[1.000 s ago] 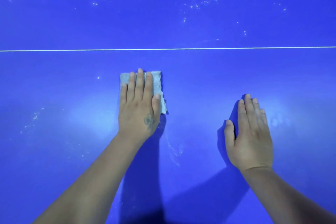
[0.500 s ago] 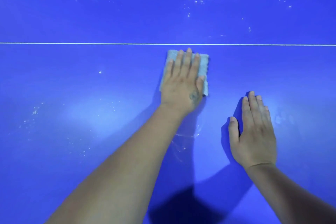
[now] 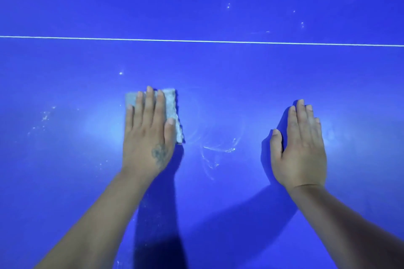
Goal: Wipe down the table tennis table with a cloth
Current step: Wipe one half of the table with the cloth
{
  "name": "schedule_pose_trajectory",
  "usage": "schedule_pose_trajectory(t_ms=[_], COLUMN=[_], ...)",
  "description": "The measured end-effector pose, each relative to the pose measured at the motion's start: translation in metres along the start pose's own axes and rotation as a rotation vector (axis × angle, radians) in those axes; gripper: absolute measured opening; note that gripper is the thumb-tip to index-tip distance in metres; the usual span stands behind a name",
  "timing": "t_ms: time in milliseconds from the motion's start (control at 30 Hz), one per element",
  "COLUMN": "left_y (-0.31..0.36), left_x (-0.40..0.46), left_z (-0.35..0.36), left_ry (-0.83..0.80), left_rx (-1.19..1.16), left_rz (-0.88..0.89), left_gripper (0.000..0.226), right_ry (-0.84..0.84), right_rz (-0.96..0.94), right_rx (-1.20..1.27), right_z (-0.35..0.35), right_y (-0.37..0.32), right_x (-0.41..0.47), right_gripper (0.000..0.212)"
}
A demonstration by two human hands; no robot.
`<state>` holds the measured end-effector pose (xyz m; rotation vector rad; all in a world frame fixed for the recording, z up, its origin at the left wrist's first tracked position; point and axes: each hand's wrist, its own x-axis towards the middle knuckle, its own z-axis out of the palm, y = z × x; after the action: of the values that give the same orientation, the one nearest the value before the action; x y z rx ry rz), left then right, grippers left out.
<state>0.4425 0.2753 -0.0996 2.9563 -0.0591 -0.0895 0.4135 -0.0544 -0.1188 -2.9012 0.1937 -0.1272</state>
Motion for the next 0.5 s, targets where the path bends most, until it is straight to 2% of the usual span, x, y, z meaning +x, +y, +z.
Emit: schedule_pose_trajectory(t_ms=[167,333,500], left_y=[0.071,0.136,0.139], left_x=[-0.059,-0.030,0.059], left_z=[0.011,0.027,0.036], left_ry=[-0.060,-0.031,0.039], left_rx=[-0.019,-0.050,-0.007], left_rz=[0.184,0.394,0.323], left_gripper=[0.066,0.064,0.064], right_ry=[-0.013,0.012,0.010], right_rz=[0.013,0.005,0.008], right_rx=[-0.013,-0.026,-0.015], right_z=[-0.001,0.000,0.000], right_y=[-0.001,0.000,0.000], right_x=[0.001,0.001,0.001], right_gripper=[0.067,0.063,0.063])
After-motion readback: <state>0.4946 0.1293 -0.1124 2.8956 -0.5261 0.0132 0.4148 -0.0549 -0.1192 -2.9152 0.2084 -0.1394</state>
